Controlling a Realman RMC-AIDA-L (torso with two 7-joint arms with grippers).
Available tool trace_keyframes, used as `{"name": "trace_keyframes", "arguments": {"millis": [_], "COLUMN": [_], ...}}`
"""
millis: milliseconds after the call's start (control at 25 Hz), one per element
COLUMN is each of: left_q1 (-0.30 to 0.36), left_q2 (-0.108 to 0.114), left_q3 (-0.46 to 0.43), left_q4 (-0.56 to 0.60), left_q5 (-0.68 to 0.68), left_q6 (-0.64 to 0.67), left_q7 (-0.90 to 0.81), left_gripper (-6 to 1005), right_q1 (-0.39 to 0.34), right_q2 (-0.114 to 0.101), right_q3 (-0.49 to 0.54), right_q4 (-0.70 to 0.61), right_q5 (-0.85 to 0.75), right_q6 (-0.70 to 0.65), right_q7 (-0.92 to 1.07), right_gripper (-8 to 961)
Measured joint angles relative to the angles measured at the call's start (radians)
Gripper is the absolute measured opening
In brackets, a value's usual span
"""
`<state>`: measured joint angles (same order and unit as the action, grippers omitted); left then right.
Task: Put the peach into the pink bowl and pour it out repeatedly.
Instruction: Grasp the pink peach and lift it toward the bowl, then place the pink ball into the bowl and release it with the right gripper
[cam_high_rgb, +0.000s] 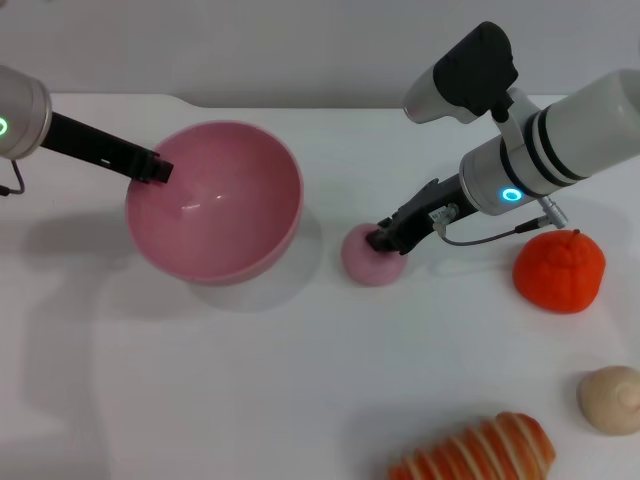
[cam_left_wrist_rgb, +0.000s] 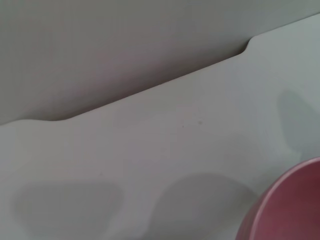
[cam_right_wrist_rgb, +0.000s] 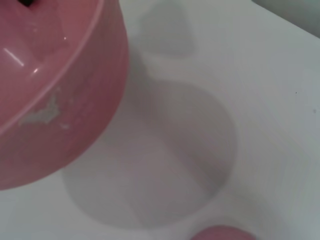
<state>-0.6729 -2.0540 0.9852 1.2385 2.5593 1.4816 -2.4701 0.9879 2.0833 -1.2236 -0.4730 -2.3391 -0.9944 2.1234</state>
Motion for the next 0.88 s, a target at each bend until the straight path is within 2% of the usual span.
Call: {"name": "trace_keyframes", "arguments": {"millis": [240, 400, 480, 680, 760, 880], "left_q1": [0.002, 0.003, 0.004, 0.004, 0.004, 0.004], "left_q2": [0.0, 0.002, 0.002, 0.001, 0.001, 0.001], "left_q3": [0.0, -0.001, -0.001, -0.001, -0.001, -0.001], "left_q4": [-0.009, -0.03, -0.036, -0.042, -0.042, -0.048], "left_q5": [-0.001, -0.001, -0.001, -0.001, -0.001, -0.001], "left_q6": [-0.004, -0.021, -0.021, -0.016, -0.014, -0.013], "left_q7": [0.002, 0.008, 0.014, 0.021, 0.022, 0.022], "left_gripper": [38, 38, 38, 39, 39, 39], "right_q1": [-0.003, -0.049, -0.095, -0.25, -0.301, -0.341], "right_q2": [-0.001, -0.005, -0.007, -0.005, -0.004, -0.003], "right_q3": [-0.007, -0.002, 0.001, -0.01, -0.02, -0.052], "right_q4": [-0.013, -0.09, -0.189, -0.569, -0.722, -0.859], "right_q5": [0.003, 0.046, 0.059, 0.092, 0.174, 0.289], "right_q6": [-0.004, -0.022, -0.038, -0.045, -0.044, -0.053], "right_q7": [0.0, 0.007, 0.031, 0.115, 0.117, 0.077], "right_gripper": [169, 55, 28, 32, 33, 35]}}
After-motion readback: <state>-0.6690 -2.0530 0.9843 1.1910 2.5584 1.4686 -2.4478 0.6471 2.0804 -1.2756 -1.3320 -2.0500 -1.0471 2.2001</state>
